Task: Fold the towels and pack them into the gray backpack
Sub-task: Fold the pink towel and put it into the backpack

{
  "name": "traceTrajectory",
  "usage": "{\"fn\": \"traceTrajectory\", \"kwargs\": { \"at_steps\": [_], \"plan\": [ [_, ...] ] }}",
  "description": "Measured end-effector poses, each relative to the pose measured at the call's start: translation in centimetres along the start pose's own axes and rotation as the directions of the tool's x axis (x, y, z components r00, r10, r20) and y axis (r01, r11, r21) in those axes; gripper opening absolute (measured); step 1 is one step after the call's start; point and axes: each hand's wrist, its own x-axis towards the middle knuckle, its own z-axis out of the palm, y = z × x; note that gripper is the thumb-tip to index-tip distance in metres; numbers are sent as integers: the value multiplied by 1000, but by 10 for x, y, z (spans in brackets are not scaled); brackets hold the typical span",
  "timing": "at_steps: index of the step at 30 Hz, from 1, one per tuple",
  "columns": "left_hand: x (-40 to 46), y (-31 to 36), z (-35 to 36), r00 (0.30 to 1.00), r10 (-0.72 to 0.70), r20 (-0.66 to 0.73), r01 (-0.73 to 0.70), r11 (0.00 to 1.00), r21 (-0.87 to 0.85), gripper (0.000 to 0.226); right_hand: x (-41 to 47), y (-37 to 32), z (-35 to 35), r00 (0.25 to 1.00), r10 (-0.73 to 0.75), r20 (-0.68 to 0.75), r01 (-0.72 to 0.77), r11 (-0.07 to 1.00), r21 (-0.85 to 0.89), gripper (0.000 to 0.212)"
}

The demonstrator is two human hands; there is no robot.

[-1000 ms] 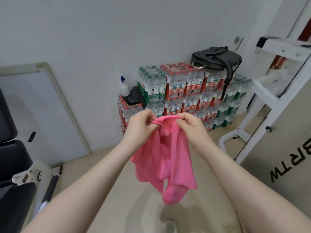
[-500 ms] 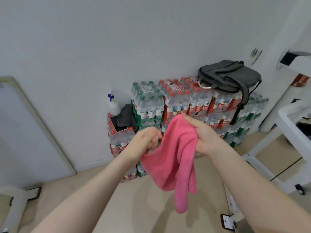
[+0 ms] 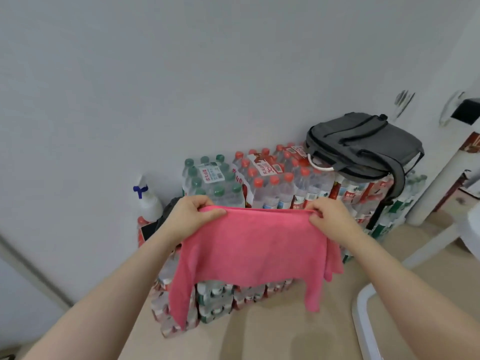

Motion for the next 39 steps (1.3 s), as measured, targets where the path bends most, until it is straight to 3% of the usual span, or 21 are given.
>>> {"fn": "traceTrajectory", "kwargs": {
  "at_steps": [2,5,8,10,13,19,22,25,27,29,31,33,36,39],
  "plan": [
    [35,-9,-6,998,-27,-64,23,998,-58,30,34,18,6,996,48,-81,-53,997,-60,17],
    [79,-20,-17,988,-53,-146,37,993,-111,26,76,35,8,966,152,-209,-121,981,154,19],
    [119,-26,-24,976,-44,-216,39,999,-26,17,122,39,5,936,267,-230,-159,903,400,20],
    [147,-29,-24,952,-34,-305,62,995,83,13,158,43,2,910,316,-268,-172,877,449,20],
    [190,-31,-21,902,-3,-432,141,947,289,16,216,50,-3,908,256,-332,-119,917,381,18],
    [271,-57,-29,825,239,-512,182,745,642,19,336,62,-1,968,-20,-251,36,998,59,21],
    [307,-85,-24,817,185,-546,338,613,714,9,390,72,10,992,-95,-87,89,993,-74,23],
    [326,-100,3,813,41,-581,465,556,689,31,427,83,25,986,-100,135,121,980,-157,24],
    [331,-94,33,848,19,-529,404,624,669,35,441,83,30,969,-104,224,134,983,-127,26],
    [331,-72,66,903,67,-424,241,739,630,34,451,81,30,949,-118,291,122,992,3,27],
    [327,-39,99,971,57,-230,63,875,481,22,453,78,24,906,-108,409,2,968,250,19],
    [325,-7,129,996,81,-22,-67,929,363,22,451,75,15,832,-83,548,-185,890,416,7],
    [324,35,172,995,-4,99,-17,978,207,26,444,72,2,749,-117,652,-386,723,573,9],
    [328,61,209,985,-156,77,136,967,217,44,435,69,-6,734,-120,669,-516,542,663,14]
  ]
}}
